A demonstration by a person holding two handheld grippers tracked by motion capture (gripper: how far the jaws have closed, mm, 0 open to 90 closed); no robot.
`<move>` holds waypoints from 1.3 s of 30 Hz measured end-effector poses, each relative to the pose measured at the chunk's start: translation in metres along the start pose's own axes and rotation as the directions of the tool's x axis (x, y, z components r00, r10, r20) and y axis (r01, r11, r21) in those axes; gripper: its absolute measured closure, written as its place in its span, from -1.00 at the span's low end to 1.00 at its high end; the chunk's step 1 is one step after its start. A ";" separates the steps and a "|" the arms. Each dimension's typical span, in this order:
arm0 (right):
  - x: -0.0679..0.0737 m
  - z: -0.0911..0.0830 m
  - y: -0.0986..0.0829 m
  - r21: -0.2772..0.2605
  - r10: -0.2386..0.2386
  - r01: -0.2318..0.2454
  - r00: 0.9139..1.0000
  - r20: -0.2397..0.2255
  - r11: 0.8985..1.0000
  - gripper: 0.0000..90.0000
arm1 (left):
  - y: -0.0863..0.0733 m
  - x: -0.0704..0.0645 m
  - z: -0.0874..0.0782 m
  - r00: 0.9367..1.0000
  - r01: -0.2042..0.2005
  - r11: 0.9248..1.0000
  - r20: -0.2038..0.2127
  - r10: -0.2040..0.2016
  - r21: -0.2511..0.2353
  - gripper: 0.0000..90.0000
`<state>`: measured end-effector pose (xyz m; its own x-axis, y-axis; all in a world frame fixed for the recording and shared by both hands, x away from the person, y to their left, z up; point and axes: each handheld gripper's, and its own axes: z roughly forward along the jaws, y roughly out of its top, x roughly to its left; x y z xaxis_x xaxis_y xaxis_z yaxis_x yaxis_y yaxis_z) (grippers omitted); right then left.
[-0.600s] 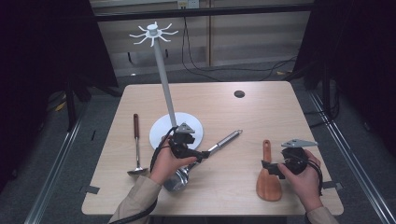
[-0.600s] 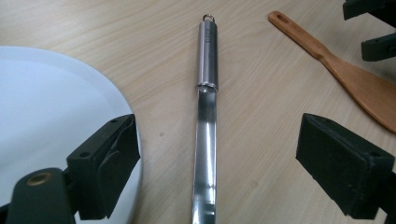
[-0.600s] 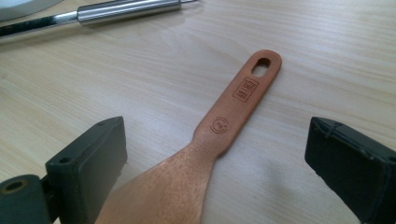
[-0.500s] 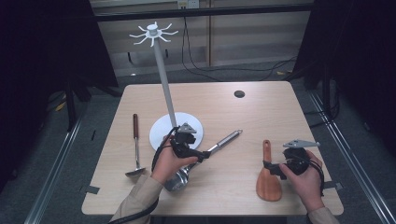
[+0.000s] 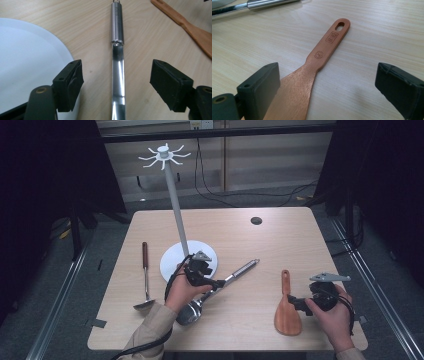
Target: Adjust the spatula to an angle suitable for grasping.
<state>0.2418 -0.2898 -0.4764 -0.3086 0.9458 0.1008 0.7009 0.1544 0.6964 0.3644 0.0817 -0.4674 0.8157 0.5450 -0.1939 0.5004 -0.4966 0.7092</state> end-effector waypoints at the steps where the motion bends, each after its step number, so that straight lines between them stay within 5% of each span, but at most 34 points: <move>1: -0.001 -0.001 0.000 -0.001 -0.001 0.001 1.000 0.005 1.000 -0.88 | 0.000 0.001 0.000 1.000 0.005 1.000 0.002 -0.005 0.002 -0.32; 6: -0.001 -0.001 -0.001 -0.002 0.000 0.000 1.000 0.003 1.000 -0.88 | -0.001 0.000 -0.001 1.000 0.004 1.000 0.013 -0.004 0.014 -0.10; 13: 0.002 0.002 0.002 0.003 -0.007 0.007 1.000 -0.006 1.000 -0.88 | -0.003 0.002 -0.006 1.000 0.018 0.999 -0.023 -0.017 0.047 0.72; 17: 0.001 0.001 0.003 -0.007 -0.010 0.010 1.000 -0.004 1.000 -0.88 | -0.004 0.006 -0.009 0.998 0.046 0.997 -0.047 -0.043 0.069 0.97; 21: 0.001 0.001 0.003 -0.009 -0.007 0.007 1.000 -0.001 1.000 -0.87 | -0.005 0.009 -0.006 0.997 0.055 0.995 -0.056 -0.050 0.082 1.00; 29: 0.002 0.004 0.006 -0.012 -0.001 0.001 1.000 -0.009 1.000 -0.87 | -0.005 0.013 0.009 0.998 0.002 0.989 -0.067 0.008 0.149 1.00; 30: 0.001 0.005 0.007 -0.009 -0.003 0.003 1.000 -0.011 1.000 -0.87 | -0.006 0.008 0.014 0.996 0.048 0.991 -0.077 -0.039 0.125 1.00; 35: 0.000 0.005 0.007 -0.013 -0.006 0.005 1.000 -0.014 1.000 -0.87 | -0.009 0.002 0.020 0.998 0.050 0.989 -0.045 -0.044 0.140 1.00; 36: 0.000 0.005 0.008 -0.014 -0.003 0.003 1.000 -0.015 1.000 -0.87 | -0.009 0.004 0.018 0.999 -0.015 0.981 -0.035 0.022 0.193 1.00; 38: 0.000 0.004 0.009 -0.014 -0.001 0.001 1.000 -0.015 1.000 -0.87 | -0.011 0.002 0.020 0.999 0.000 0.983 -0.036 0.007 0.186 1.00; 39: 0.001 0.004 0.009 -0.019 -0.007 0.007 1.000 -0.016 1.000 -0.87 | -0.011 0.003 0.019 0.999 -0.027 0.978 -0.023 0.032 0.205 1.00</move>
<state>0.2509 -0.2866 -0.4729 -0.3240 0.9399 0.1076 0.6864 0.1553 0.7104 0.3670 0.0759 -0.4882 0.8245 0.5443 -0.1549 0.5272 -0.6392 0.5598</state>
